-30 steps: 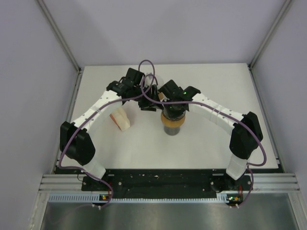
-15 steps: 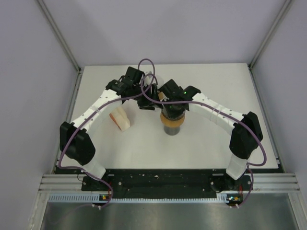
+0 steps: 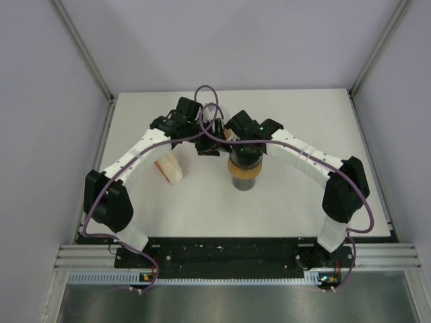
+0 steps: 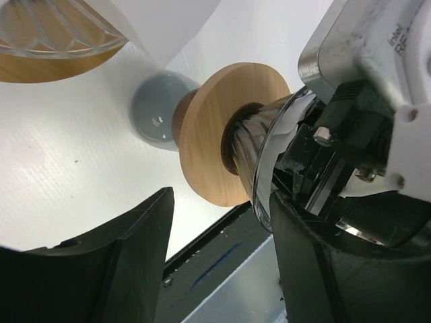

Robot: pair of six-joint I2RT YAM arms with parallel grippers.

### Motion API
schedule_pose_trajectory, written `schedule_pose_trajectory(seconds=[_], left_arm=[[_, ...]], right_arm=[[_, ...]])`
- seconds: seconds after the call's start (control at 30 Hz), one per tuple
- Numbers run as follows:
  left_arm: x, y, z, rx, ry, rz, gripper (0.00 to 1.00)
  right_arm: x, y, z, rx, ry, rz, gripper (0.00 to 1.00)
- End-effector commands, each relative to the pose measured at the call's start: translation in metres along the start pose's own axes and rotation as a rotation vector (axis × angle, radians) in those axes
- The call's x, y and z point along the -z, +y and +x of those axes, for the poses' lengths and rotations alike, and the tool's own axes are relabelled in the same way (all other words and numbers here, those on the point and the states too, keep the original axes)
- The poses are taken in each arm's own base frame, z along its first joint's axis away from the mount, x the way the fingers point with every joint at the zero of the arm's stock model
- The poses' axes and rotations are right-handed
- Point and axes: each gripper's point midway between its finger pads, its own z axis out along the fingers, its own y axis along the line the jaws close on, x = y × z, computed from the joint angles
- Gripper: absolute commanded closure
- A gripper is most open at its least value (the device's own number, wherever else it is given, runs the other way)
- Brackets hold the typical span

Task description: Place the coffee filter in the dripper

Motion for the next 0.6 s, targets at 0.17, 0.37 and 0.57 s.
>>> schedule_pose_trajectory(seconds=[0.17, 0.37, 0.57], left_arm=[[0.020, -0.029, 0.007, -0.029, -0.065, 0.278, 0.34], [0.024, -0.035, 0.016, -0.005, -0.095, 0.361, 0.31], [0.020, -0.039, 0.004, 0.013, -0.140, 0.373, 0.27]], right_arm=[[-0.008, -0.002, -0.012, -0.053, -0.047, -0.029, 1.00], [-0.009, -0.003, -0.012, -0.062, -0.046, -0.026, 1.00], [-0.008, -0.004, -0.015, -0.064, -0.053, -0.018, 1.00]])
